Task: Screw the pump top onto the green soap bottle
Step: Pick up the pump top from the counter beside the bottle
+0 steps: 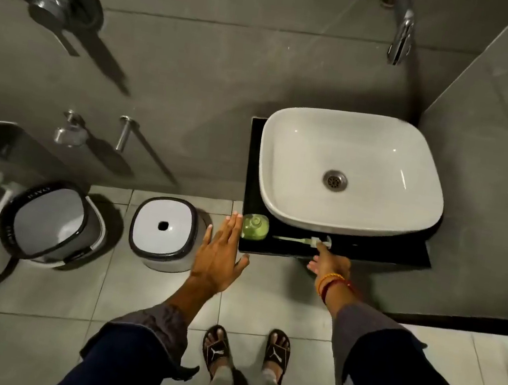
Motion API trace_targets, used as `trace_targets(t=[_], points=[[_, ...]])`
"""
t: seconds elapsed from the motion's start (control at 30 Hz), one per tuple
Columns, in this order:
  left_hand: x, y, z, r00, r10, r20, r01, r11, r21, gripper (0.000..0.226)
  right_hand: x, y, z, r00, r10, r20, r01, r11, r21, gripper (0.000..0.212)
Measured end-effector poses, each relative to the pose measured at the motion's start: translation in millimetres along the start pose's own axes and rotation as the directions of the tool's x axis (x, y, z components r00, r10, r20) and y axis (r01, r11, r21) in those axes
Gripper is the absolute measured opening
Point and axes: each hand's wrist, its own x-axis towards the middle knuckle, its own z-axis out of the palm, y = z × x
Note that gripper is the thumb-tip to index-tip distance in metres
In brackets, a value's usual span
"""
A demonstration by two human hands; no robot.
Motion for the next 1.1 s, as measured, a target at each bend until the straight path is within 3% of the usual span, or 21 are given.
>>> trace_targets(t=[0.13, 0.3, 0.6, 0.73, 0.9, 1.1], points=[[7, 4, 12, 1.0, -0.014, -0.018, 0.014, 1.0, -0.002, 0.085, 15, -4, 15, 0.998, 0.05, 0.023, -0.053, 0.985, 0.166, 0.05], [10, 1, 22, 1.0, -0.01, -0.018, 0.01, 1.0, 0.011, 0.086, 34, -1, 28, 0.998, 0.062, -0.014, -0.059, 0.989, 0.134, 0.053], [11, 3, 24, 1.0, -0.015, 0.012, 0.014, 0.999, 0.045, 0.089, 9, 13, 14, 0.991, 0.039, -0.131, -0.001, 0.96, 0.278, 0.019], [8, 5, 19, 0.999, -0.016, 0.029, 0.014, 0.998, 0.057, 0.088, -27, 13, 4, 0.971, -0.222, -0.089, 0.238, 0.934, 0.267, 0.024], [9, 4, 13, 0.999, -0.02, 0.042, 0.016, 0.997, 0.08, 0.088, -68, -17, 13, 0.804, -0.594, 0.016, 0.585, 0.796, 0.155, 0.024], [9, 7, 14, 0.999, -0.04, 0.036, 0.037, 0.996, 0.08, 0.088, -91, -33, 36, 0.645, -0.754, 0.126, 0.74, 0.657, 0.144, 0.034]])
